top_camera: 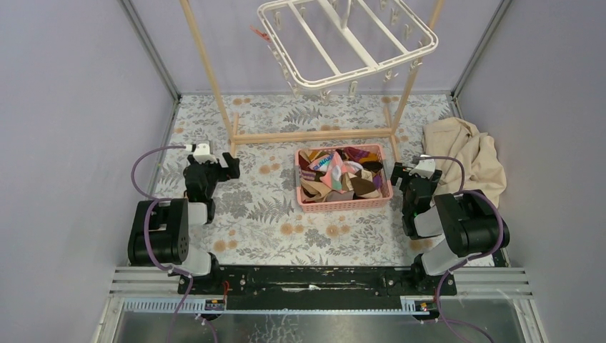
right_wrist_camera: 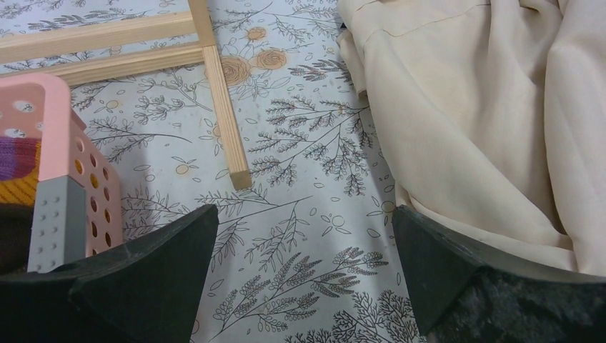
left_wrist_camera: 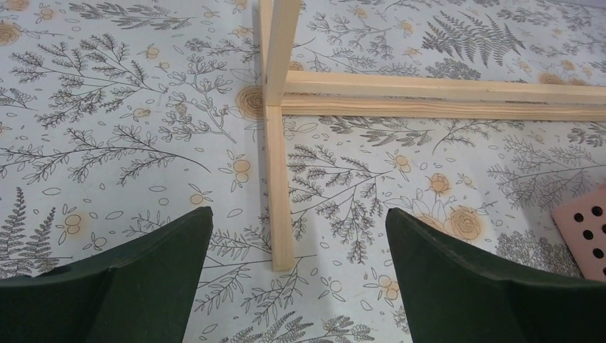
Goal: Remove the socks clipped to the hanger
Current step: Reset both arms
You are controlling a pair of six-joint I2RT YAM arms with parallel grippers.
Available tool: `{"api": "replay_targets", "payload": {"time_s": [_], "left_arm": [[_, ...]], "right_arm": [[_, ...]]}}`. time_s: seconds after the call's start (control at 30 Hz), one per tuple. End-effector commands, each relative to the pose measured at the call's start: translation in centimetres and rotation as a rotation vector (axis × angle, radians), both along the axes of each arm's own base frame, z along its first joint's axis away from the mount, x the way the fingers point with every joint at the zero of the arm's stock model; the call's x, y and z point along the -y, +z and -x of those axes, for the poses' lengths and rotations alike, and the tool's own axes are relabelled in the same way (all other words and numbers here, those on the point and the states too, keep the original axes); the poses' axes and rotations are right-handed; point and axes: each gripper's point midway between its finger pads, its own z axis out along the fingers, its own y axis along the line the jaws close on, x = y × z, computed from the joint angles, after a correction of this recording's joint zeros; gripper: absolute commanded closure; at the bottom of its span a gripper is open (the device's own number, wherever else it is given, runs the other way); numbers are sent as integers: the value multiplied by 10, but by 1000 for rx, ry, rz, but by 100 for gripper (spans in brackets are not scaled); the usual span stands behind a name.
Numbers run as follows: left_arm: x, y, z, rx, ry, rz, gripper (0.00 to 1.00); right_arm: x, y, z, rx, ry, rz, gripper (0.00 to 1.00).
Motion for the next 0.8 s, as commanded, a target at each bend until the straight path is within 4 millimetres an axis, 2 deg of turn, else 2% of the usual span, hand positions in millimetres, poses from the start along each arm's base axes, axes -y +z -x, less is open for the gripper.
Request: {"api": "replay_targets", "payload": {"time_s": [0.0, 0.1, 0.17, 0.2, 0.43, 0.77], "left_arm": [[2, 26, 10, 169, -25, -48, 1], [-3, 28, 28, 247, 30, -37, 1], [0, 28, 20, 238, 4, -47, 1], [2, 20, 19, 194, -2, -56, 1], [5, 17, 11, 169, -1, -74, 1], [6, 16, 8, 161, 9, -84, 1]], "right_arm": [[-4, 18, -11, 63, 26, 1, 0], [-4, 18, -12, 56, 20, 1, 0], [-4, 18, -13, 57, 21, 1, 0], [-4, 18, -13, 57, 22, 1, 0], [-4, 18, -13, 56, 19, 0, 1], [-5, 15, -15, 38, 25, 1, 0]]}}
